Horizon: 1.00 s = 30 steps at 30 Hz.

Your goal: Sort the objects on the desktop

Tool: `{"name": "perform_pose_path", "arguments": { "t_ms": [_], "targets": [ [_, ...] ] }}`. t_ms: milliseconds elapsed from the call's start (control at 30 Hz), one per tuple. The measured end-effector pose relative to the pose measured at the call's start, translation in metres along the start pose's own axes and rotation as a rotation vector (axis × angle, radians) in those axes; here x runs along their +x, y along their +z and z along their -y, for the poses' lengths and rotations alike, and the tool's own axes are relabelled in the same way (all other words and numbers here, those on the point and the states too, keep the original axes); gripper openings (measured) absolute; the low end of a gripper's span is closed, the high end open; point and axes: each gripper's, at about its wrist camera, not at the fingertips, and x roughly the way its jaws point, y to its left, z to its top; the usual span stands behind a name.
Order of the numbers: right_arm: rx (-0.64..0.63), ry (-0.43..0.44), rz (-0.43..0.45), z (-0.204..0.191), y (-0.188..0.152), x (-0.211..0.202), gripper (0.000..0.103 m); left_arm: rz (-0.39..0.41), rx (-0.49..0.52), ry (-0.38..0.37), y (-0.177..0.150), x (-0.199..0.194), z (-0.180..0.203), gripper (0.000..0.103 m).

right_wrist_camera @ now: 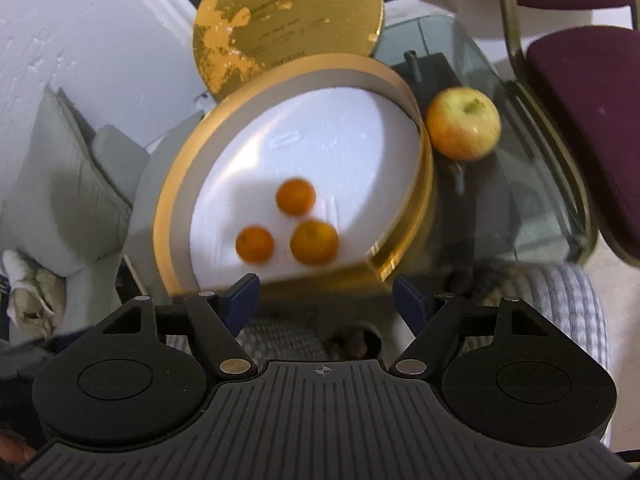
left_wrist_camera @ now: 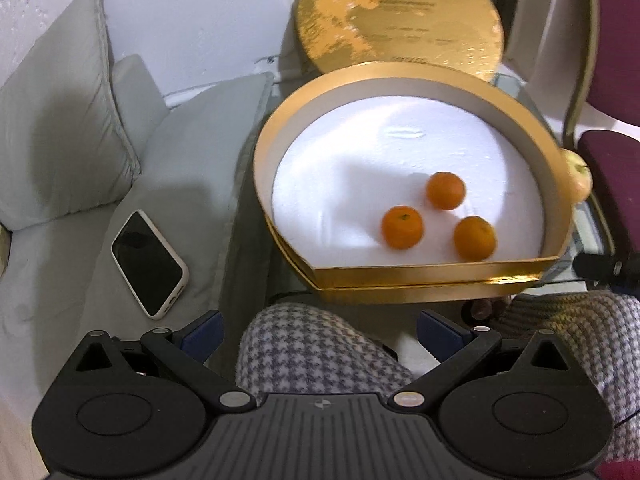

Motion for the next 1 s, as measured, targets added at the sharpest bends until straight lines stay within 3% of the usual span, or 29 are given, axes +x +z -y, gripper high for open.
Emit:
{"name": "perform_pose_path", "arguments": {
  "t_ms": [367, 1000],
  "targets": [
    [-0.035, 0.006, 0.111, 0.001, -0.022, -0.052, 0.083, 0.114, 0.057, 0.013, -0.016, -0.047, 0.022, 0.102],
    [-0.074, -0.003, 0.132, -0.014, -0.04, -0.073, 0.087, 0.161, 0.08, -0.001, -0.037, -0.072, 0.025, 0.102]
  ]
}}
